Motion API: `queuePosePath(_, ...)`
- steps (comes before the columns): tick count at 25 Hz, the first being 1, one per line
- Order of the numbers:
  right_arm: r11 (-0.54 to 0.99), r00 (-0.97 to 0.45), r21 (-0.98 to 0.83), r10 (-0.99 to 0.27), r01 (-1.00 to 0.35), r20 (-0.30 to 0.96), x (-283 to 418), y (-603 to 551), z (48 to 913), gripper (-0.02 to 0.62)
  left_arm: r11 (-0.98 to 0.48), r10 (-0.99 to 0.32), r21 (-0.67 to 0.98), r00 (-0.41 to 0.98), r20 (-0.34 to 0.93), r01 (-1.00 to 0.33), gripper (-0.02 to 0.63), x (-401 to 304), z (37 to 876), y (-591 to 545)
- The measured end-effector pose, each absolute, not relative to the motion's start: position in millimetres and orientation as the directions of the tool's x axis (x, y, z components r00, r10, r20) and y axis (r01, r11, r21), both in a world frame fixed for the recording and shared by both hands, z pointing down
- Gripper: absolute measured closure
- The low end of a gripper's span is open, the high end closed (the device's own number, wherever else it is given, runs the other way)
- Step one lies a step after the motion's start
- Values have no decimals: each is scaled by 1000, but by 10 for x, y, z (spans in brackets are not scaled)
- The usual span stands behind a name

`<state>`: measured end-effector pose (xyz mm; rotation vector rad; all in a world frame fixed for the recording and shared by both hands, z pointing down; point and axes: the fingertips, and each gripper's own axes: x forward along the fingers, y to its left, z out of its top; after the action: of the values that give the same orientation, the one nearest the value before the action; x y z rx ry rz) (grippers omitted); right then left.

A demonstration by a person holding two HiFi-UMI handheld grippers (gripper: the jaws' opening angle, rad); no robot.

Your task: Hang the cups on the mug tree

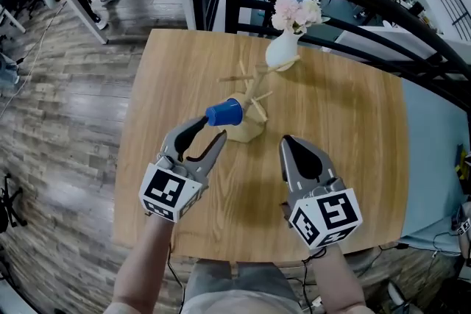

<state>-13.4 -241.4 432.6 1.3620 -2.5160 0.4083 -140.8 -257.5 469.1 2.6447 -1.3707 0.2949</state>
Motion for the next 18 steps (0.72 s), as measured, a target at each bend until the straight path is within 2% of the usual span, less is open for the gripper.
queuePosePath(12,538,-540,-79,-809,-839,232,-87,-1977,3427,595,-555,-826,3,552,113,-832,572,-1393,3562,-2048)
queuePosePath(18,552,-553,-59,-814,-831,179,-61,-1634,2999,595,-552,-832,-8,549,83,-834,585,-1377,3098,-1706)
